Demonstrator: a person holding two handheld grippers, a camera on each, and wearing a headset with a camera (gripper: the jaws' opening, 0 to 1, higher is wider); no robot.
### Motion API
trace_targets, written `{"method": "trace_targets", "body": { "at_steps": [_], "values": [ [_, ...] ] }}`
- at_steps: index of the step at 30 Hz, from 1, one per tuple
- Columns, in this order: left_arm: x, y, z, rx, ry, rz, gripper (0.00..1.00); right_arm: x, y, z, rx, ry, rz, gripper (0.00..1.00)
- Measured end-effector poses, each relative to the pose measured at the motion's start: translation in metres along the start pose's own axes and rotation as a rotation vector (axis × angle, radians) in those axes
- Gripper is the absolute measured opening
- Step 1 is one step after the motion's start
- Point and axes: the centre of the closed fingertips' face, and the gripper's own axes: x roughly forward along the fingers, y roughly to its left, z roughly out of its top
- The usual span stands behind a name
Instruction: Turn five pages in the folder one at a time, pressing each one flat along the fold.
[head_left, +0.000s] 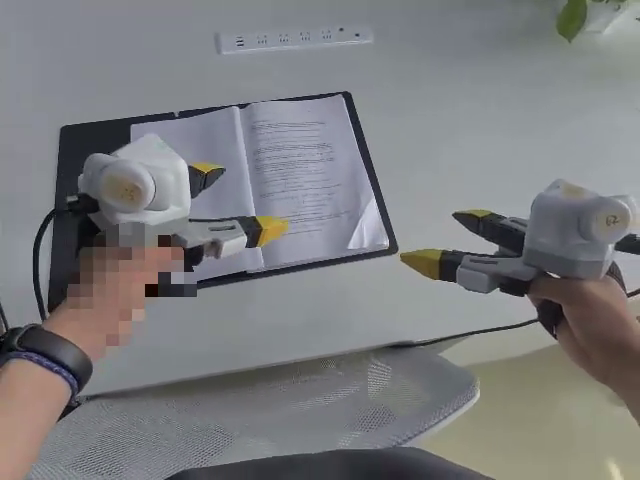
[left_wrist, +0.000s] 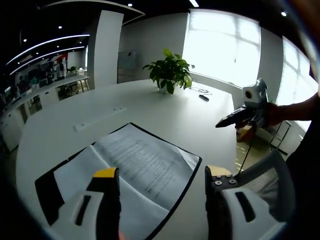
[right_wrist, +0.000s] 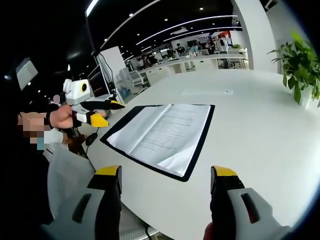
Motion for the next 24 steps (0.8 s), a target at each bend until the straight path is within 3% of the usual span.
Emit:
{"method": "trace_targets", "body": {
  "at_steps": [6,12,24],
  "values": [
    [0.03,-0.014,0.002,0.035,0.022,-0.03,0.67,-0.002,-0.001,-0.001,0.012,-0.007,0.003,0.71],
    [0.058,-0.023,0.006,0.031,0.022,-0.046,0.66,-0.002,-0.002,-0.002,0.016,-0.006,0.009,0.71],
    [0.102,-0.04,-0.009,0.022,0.055,-0.054,0.63,-0.003,-0.004,-0.007,0.028,0.001,0.024,0.7]
  ]
}}
